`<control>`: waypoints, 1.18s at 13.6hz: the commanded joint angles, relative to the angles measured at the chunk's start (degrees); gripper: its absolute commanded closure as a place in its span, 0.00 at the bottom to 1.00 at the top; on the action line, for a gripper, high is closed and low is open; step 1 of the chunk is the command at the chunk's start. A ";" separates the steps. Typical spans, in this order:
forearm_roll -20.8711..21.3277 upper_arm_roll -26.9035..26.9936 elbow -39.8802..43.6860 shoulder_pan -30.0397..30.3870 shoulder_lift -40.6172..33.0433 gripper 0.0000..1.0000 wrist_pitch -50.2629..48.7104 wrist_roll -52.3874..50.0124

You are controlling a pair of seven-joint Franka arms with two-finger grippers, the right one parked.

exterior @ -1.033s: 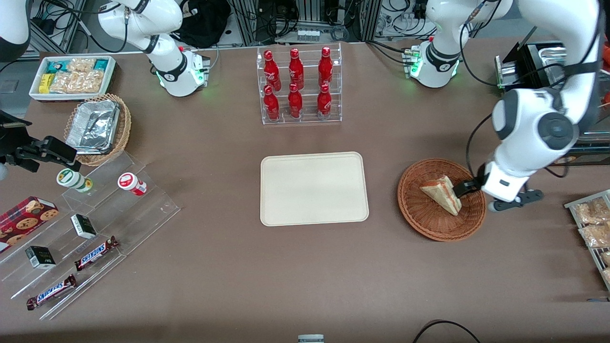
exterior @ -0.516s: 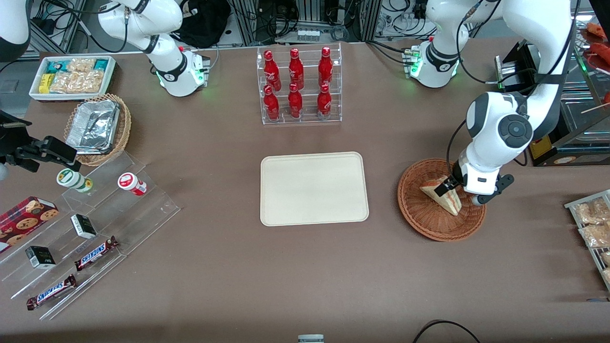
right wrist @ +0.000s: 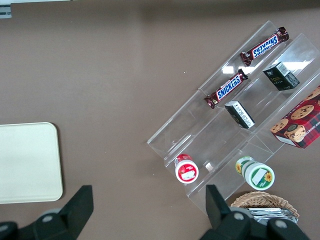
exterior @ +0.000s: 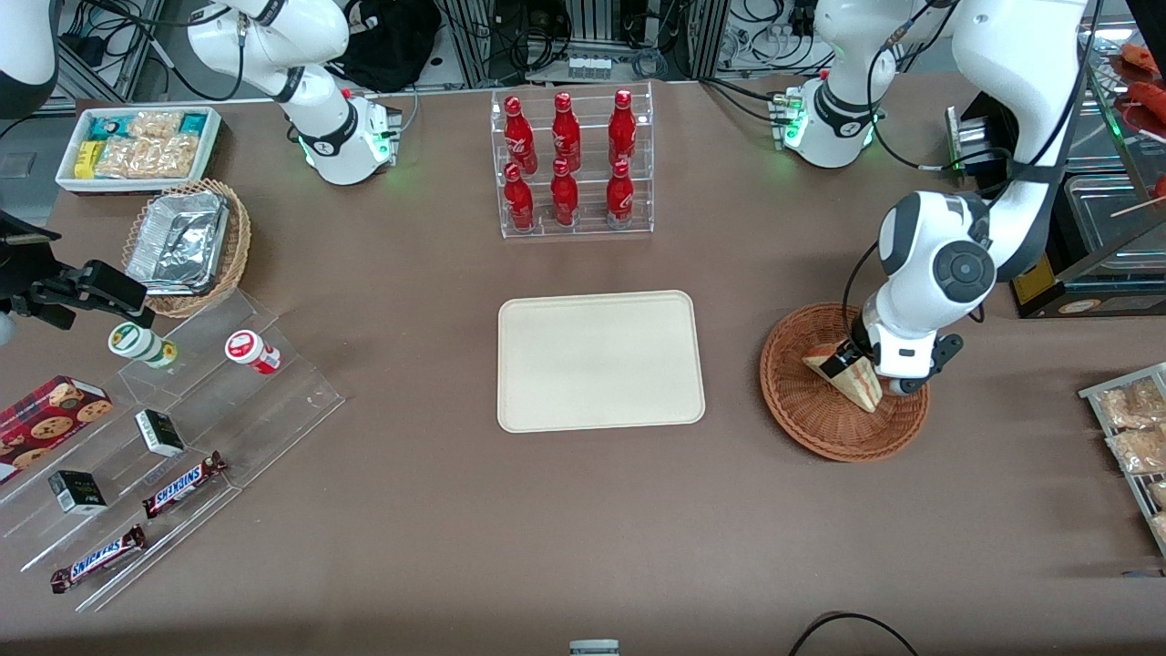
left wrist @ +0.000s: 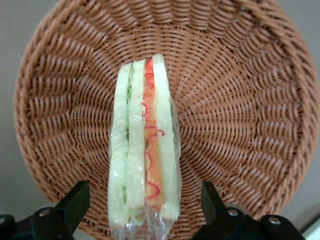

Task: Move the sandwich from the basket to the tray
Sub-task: 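Lower the left gripper and close it on the wrapped sandwich, then lift the sandwich and carry it with the left gripper over the cream tray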

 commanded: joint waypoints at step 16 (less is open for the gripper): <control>0.91 -0.08 35.66 -11.33 3.70 0.86 -34.90 5.49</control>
